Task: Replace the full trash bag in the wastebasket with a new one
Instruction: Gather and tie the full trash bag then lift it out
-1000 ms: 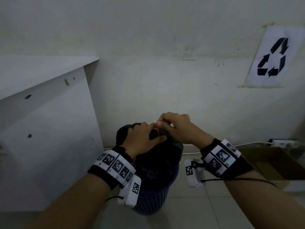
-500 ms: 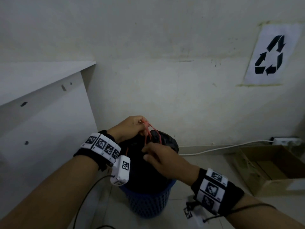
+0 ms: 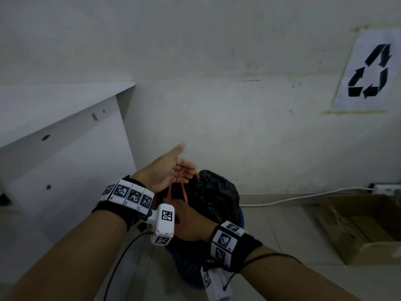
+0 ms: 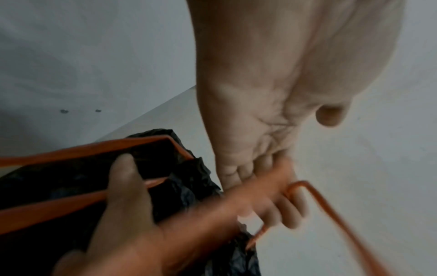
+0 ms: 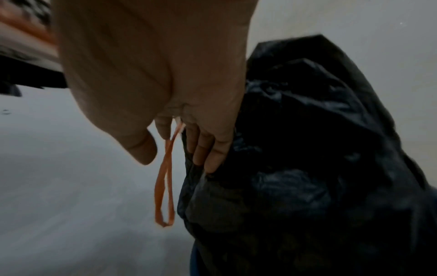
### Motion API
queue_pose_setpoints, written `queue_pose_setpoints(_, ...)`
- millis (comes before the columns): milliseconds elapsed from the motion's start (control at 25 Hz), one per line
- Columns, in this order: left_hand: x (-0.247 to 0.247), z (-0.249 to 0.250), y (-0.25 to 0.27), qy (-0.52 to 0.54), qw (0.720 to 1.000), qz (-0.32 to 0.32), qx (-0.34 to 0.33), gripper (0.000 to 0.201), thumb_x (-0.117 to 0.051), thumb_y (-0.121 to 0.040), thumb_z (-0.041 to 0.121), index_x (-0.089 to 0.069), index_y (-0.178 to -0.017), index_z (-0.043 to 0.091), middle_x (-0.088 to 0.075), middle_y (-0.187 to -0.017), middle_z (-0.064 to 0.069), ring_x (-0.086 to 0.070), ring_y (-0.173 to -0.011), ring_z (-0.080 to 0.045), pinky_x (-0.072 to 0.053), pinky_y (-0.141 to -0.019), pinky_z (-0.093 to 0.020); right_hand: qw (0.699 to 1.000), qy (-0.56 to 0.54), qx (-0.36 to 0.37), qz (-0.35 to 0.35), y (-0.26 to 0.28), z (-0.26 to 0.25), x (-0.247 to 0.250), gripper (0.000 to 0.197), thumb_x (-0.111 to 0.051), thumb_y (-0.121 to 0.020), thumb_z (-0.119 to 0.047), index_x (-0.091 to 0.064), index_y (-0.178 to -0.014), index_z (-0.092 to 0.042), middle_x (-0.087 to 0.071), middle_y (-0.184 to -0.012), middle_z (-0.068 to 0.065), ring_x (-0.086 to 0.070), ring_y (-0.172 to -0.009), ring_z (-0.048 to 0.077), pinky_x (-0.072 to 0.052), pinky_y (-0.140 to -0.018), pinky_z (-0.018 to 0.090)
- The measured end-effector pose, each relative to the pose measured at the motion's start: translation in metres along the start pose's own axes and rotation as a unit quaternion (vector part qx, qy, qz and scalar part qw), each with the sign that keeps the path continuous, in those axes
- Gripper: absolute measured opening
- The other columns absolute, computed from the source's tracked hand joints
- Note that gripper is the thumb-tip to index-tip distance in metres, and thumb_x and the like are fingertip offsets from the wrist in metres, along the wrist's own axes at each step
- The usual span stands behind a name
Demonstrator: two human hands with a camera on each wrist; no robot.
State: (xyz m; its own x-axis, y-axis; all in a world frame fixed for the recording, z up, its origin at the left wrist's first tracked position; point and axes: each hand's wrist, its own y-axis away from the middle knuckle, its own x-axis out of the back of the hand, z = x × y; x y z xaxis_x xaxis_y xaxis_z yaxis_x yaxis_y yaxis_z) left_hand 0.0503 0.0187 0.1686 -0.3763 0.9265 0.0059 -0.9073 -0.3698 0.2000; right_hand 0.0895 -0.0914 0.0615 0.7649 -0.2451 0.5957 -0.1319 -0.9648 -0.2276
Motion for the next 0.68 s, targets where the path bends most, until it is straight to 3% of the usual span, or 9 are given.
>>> queue_pose_setpoints(40, -0.003, -0.001, 0.001, -0.017, 1.000, 0.016, -0.007, 0.039, -0.043, -0.101, 0.031, -0.064, -0.093, -0.001, -0.066, -0.085, -0.015, -0.063, -0.068, -0.015, -0.055, -0.067, -0.029, 0.999, -0.040, -0.012, -0.001, 0.000, 0.000, -0.001, 0.020, -0.060, -0.091, -0.013, -0.052, -0.082, -0.029, -0.057, -0.082, -0.006, -0.051, -0.071, 0.004, -0.043, -0.069, 0.020)
queue_pose_setpoints(120, -0.006, -0.002, 0.003, -0.029, 0.999, 0.030, -0.017, 0.017, -0.044, -0.100, 0.005, -0.060, -0.095, 0.001, -0.063, -0.082, -0.010, -0.058, -0.058, -0.011, -0.057, -0.057, -0.025, 0.983, -0.166, -0.072, 0.030, 0.004, 0.003, -0.005, 0.011, -0.067, -0.088, -0.010, -0.062, -0.095, -0.016, -0.066, -0.090, 0.002, -0.057, -0.076, -0.001, -0.046, -0.072, 0.014)
queue_pose_setpoints(240, 0.004, 0.002, 0.009, -0.036, 0.998, 0.048, -0.034, 0.025, -0.034, -0.098, -0.007, -0.054, -0.095, 0.006, -0.060, -0.083, -0.008, -0.038, -0.042, -0.006, -0.036, -0.038, -0.018, 0.929, -0.315, -0.169, 0.092, 0.025, 0.008, 0.001, 0.044, -0.080, -0.075, -0.007, -0.049, -0.106, -0.014, -0.058, -0.076, 0.003, -0.056, -0.064, 0.012, -0.050, -0.063, 0.027)
queue_pose_setpoints(320, 0.011, 0.003, 0.011, -0.036, 0.997, 0.048, -0.053, 0.026, -0.033, -0.098, -0.008, -0.052, -0.092, 0.009, -0.062, -0.088, -0.009, -0.028, -0.039, -0.005, -0.025, -0.036, -0.017, 0.927, -0.297, -0.222, 0.055, 0.050, 0.008, 0.020, 0.059, -0.082, -0.072, -0.006, -0.042, -0.115, -0.018, -0.060, -0.073, 0.000, -0.059, -0.060, 0.015, -0.053, -0.059, 0.029)
queue_pose_setpoints(360, 0.012, 0.003, 0.011, -0.035, 0.996, 0.047, -0.062, 0.025, -0.034, -0.097, -0.007, -0.051, -0.091, 0.010, -0.064, -0.092, -0.010, -0.025, -0.037, -0.004, -0.023, -0.035, -0.016, 0.934, -0.268, -0.237, 0.018, 0.063, 0.008, 0.033, 0.064, -0.081, -0.072, -0.008, -0.040, -0.120, -0.019, -0.066, -0.077, 0.002, -0.063, -0.065, 0.016, -0.057, -0.066, 0.032)
queue_pose_setpoints(440, 0.009, -0.003, 0.008, -0.049, 0.995, 0.044, -0.069, 0.024, -0.035, -0.096, -0.008, -0.051, -0.093, 0.010, -0.068, -0.100, -0.010, -0.022, -0.035, -0.004, -0.022, -0.034, -0.015, 0.939, -0.261, -0.223, -0.023, 0.086, -0.001, 0.062, 0.061, -0.078, -0.073, -0.012, -0.044, -0.124, -0.016, -0.070, -0.084, 0.008, -0.066, -0.076, 0.020, -0.057, -0.080, 0.038)
queue_pose_setpoints(480, 0.004, -0.006, 0.007, -0.067, 0.995, 0.035, -0.068, 0.025, -0.035, -0.095, -0.009, -0.050, -0.095, 0.010, -0.070, -0.104, -0.009, -0.021, -0.035, -0.005, -0.022, -0.034, -0.015, 0.938, -0.282, -0.201, -0.011, 0.093, -0.009, 0.077, 0.056, -0.076, -0.076, -0.013, -0.046, -0.123, -0.015, -0.069, -0.084, 0.009, -0.065, -0.076, 0.020, -0.056, -0.078, 0.036)
queue_pose_setpoints(600, -0.005, -0.022, -0.003, -0.172, 0.984, -0.015, -0.040, 0.027, -0.034, -0.093, -0.009, -0.053, -0.094, 0.011, -0.071, -0.108, -0.008, -0.022, -0.035, -0.011, -0.021, -0.036, -0.017, 0.913, -0.375, -0.115, 0.110, 0.097, -0.039, 0.119, 0.035, -0.070, -0.084, -0.009, -0.055, -0.116, -0.010, -0.063, -0.075, 0.008, -0.062, -0.068, 0.016, -0.056, -0.064, 0.028)
queue_pose_setpoints(680, -0.011, -0.029, -0.005, -0.264, 0.963, -0.044, -0.023, 0.025, -0.039, -0.093, 0.000, -0.058, -0.091, 0.016, -0.072, -0.105, -0.011, -0.030, -0.039, -0.015, -0.025, -0.039, -0.020, 0.891, -0.411, -0.043, 0.186, 0.091, -0.050, 0.144, 0.034, -0.070, -0.075, -0.018, -0.061, -0.107, -0.008, -0.060, -0.072, 0.005, -0.061, -0.066, 0.013, -0.055, -0.063, 0.024)
